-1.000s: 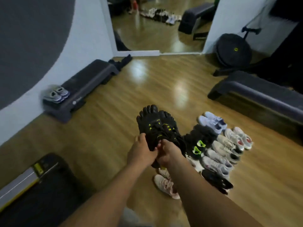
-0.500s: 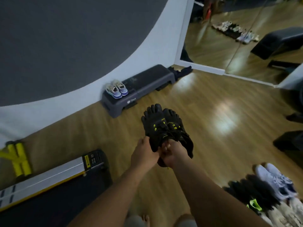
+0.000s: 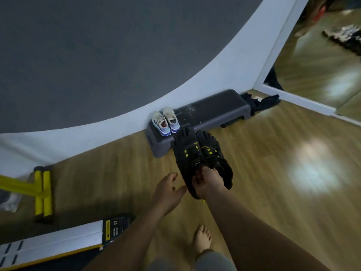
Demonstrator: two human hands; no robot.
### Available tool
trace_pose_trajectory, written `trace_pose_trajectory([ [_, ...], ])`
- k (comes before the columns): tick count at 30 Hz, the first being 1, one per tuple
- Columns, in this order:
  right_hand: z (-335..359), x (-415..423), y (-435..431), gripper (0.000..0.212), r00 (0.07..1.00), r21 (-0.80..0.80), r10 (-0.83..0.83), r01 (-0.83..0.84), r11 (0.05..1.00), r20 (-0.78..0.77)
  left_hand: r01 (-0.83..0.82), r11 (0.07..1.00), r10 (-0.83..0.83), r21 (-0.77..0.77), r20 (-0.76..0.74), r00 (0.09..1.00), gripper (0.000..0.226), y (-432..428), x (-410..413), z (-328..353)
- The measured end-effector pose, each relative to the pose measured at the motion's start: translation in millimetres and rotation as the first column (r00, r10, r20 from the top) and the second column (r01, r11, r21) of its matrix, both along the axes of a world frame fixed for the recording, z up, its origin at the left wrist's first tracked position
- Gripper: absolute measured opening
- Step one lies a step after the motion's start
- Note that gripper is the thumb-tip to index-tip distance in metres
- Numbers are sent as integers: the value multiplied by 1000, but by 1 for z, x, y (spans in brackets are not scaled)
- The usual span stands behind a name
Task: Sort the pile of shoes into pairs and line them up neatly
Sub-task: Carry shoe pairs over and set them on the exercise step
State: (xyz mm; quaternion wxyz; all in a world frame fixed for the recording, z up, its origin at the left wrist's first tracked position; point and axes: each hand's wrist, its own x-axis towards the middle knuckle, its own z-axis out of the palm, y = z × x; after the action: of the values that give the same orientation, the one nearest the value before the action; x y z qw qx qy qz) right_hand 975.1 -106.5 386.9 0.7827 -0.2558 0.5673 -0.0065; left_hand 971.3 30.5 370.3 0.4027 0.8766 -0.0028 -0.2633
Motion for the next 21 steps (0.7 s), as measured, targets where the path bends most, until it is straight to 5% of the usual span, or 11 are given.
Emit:
trace_pose_trajectory([
  [5, -11, 115, -45, 58, 998, -68, 65, -66, 996, -11, -80, 997, 80, 7, 21, 997, 61, -38, 102, -6],
  [10, -51, 239, -82, 46, 994, -70, 74, -80, 994, -85, -138, 989, 134, -53, -61, 989, 56, -67, 217, -30],
  [18, -168, 426, -131, 53, 978, -30, 36, -43, 999, -203, -40, 992, 18, -117, -185, 983, 53, -135, 426, -125],
  [21, -212, 477, -151, 47, 973, -36, 102, -111, 993, -205, 28, 1000, -30, -11, -171, 985, 57, -161, 495, -169],
])
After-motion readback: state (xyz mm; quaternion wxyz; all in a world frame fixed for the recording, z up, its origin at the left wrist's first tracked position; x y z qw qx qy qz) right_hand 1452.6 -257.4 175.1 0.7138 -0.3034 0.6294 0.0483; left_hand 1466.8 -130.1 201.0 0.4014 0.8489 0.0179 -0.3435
